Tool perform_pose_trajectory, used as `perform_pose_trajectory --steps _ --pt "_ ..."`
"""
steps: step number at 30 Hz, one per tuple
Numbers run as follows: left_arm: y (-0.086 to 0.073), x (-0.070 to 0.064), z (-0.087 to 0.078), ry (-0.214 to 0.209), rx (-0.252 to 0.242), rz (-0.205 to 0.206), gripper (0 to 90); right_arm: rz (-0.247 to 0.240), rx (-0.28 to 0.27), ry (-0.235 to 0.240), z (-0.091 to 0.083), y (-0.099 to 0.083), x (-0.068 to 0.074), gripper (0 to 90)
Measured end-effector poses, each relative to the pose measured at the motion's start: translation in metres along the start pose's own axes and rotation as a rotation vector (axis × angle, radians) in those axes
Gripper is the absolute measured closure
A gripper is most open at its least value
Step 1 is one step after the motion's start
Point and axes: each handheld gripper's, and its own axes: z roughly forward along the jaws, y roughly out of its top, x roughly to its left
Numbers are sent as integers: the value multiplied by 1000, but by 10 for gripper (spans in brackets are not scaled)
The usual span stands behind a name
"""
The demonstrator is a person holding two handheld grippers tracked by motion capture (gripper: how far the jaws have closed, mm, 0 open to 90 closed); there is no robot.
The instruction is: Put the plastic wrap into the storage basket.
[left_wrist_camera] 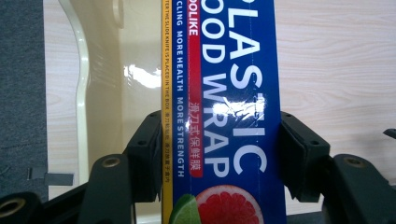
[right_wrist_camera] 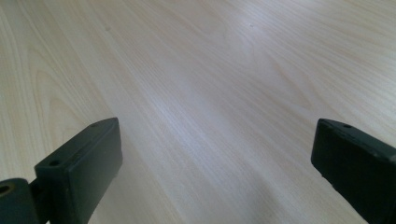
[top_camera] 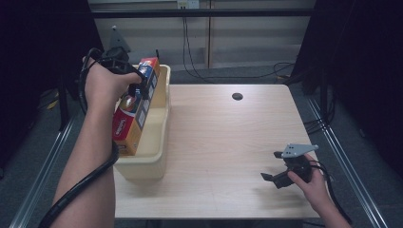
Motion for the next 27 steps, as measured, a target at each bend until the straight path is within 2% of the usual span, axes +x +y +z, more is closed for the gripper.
perform_pose_trajectory --steps 6,8,9,10,11,14,19,20,24,27 --pt "-3 6 4 10 5 3 412 -6 0 5 2 2 0 20" --pt "-5 7 5 8 5 -17 412 -6 1 7 3 3 0 20" --pt "-5 9 6 12 7 -1 412 -8 -2 9 3 3 0 20" --pt "-6 8 7 9 5 -15 412 -7 1 12 4 3 0 20" --pt "-7 10 8 15 8 -4 412 -9 0 15 4 4 0 20" --pt "-8 10 11 9 11 -17 412 -11 0 20 5 5 0 20" --pt "-10 12 15 7 14 -6 412 -18 3 20 7 7 0 20" --pt "-10 11 15 3 12 -20 412 -15 2 16 7 7 1 20" --pt "-11 13 17 13 18 -12 412 -20 4 21 9 8 1 20" --pt "-12 13 20 10 20 -23 412 -25 1 23 10 9 1 20"
